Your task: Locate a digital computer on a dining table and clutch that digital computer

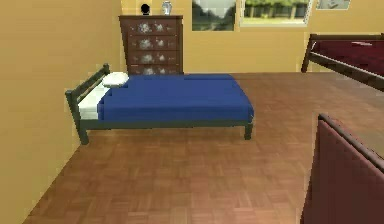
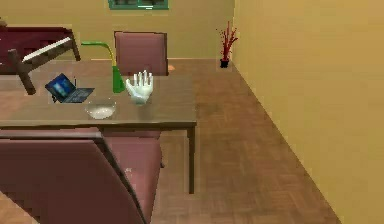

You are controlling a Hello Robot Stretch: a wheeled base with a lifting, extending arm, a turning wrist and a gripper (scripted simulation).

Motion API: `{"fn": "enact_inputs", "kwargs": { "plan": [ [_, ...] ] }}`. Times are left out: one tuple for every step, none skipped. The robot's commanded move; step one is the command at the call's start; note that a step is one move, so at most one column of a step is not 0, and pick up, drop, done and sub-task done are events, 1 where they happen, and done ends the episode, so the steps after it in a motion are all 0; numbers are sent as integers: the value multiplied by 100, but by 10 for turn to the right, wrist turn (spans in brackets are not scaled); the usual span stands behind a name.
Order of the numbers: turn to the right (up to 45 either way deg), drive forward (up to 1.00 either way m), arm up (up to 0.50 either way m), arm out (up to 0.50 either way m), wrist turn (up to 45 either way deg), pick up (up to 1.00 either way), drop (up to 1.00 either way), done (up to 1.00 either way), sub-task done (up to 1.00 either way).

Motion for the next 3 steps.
{"fn": "enact_inputs", "kwargs": {
  "plan": [
    [150,0,0,0,0,0,0,0,0],
    [0,70,0,0,0,0,0,0,0],
    [60,0,0,0,0,0,0,0,0]
  ]
}}
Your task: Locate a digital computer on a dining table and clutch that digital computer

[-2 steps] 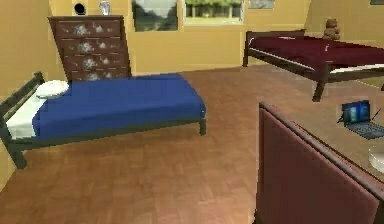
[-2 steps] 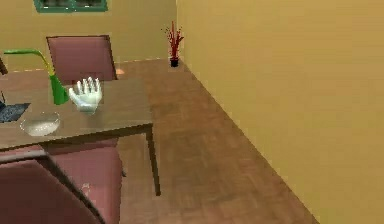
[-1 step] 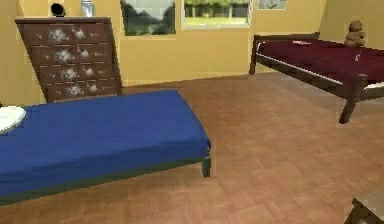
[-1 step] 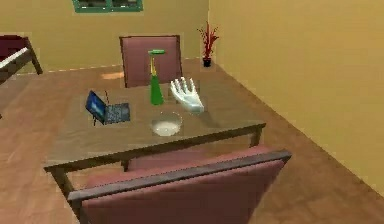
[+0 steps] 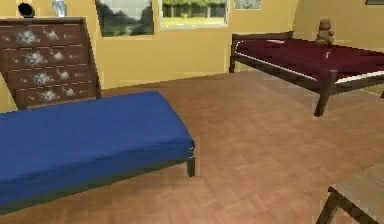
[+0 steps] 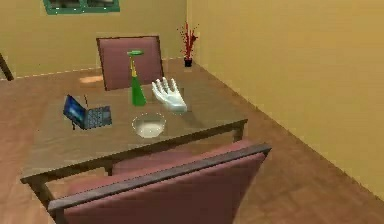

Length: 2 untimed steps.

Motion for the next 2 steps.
{"fn": "enact_inputs", "kwargs": {
  "plan": [
    [0,55,0,0,0,0,0,0,0],
    [450,0,0,0,0,0,0,0,0]
  ]
}}
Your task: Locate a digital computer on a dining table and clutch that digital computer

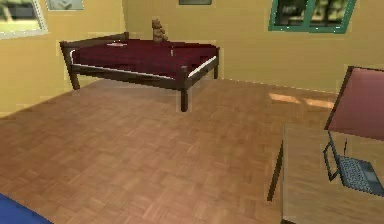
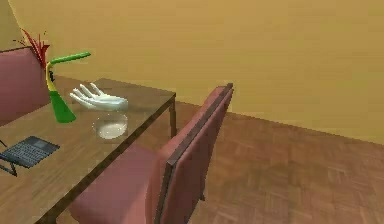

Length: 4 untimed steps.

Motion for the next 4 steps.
{"fn": "enact_inputs", "kwargs": {
  "plan": [
    [210,0,0,0,0,0,0,0,0],
    [0,10,0,0,0,0,0,0,0],
    [-450,0,0,0,0,0,0,0,0],
    [-180,0,0,0,0,0,0,0,0]
  ]
}}
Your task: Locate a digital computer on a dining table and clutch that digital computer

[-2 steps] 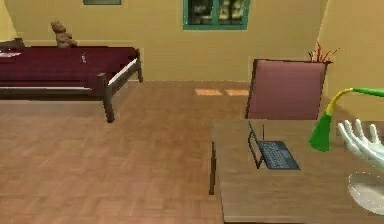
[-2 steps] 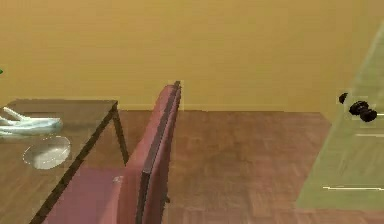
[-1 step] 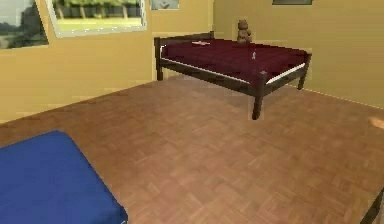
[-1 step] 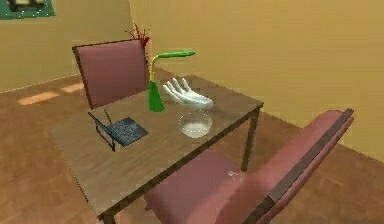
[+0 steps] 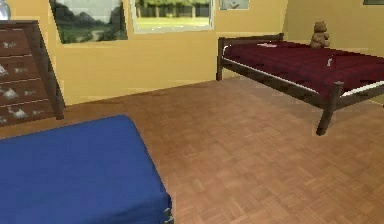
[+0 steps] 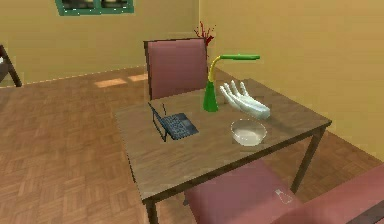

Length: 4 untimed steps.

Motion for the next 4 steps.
{"fn": "enact_inputs", "kwargs": {
  "plan": [
    [0,0,50,0,0,0,0,0,0],
    [0,0,38,0,0,0,0,0,0],
    [0,0,0,50,0,0,0,0,0],
    [0,0,0,0,450,0,0,0,0]
  ]
}}
